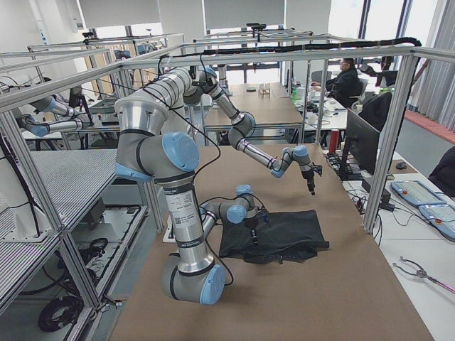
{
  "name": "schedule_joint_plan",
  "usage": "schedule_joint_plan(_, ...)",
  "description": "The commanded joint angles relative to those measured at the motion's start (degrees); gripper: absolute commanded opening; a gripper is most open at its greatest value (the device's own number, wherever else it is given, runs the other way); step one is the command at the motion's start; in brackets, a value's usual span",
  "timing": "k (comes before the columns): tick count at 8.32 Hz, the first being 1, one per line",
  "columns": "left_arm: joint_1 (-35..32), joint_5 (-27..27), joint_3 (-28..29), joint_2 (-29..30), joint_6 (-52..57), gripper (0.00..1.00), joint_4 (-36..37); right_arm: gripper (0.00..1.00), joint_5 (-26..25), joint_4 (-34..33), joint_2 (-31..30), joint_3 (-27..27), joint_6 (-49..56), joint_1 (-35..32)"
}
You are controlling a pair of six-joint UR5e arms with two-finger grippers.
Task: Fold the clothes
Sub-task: 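Press the right gripper along the folded seam toward the robot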
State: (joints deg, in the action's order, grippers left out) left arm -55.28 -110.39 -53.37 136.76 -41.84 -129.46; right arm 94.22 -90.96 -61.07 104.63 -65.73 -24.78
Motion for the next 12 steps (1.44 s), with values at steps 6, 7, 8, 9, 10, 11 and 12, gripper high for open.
schedule_joint_plan(6,0.09,0.0,0.02,-0.61,-0.08,0.94,-0.88,0.0,0.7,0.09,-1.06,0.13,0.87,-1.14)
schedule_joint_plan(7,0.0,0.0,0.02,-0.61,-0.08,0.94,-0.88,0.0,0.79,0.09,-3.68,2.05,0.95,-1.32)
schedule_joint_plan(8,0.09,0.0,0.02,-0.61,-0.08,0.94,-0.88,0.0,0.62,0.17,-7.79,5.29,0.78,-1.15)
schedule_joint_plan(9,0.0,0.0,0.02,-0.61,-0.08,0.94,-0.88,0.0,0.01,0.17,-10.1,6.36,0.08,-0.28)
schedule_joint_plan(10,0.09,0.0,0.02,-0.61,-0.08,0.94,-0.88,0.0,-0.96,0.78,-10.82,6.98,-0.01,0.6)
schedule_joint_plan(11,0.09,0.0,0.02,-0.61,-0.08,0.94,-0.88,0.13,-1.31,1.49,-10.56,6.9,-0.1,1.13)
schedule_joint_plan(12,0.09,0.0,0.02,-0.61,-0.08,0.94,-0.88,0.61,-1.32,1.49,-9.95,6.81,-0.1,1.48)
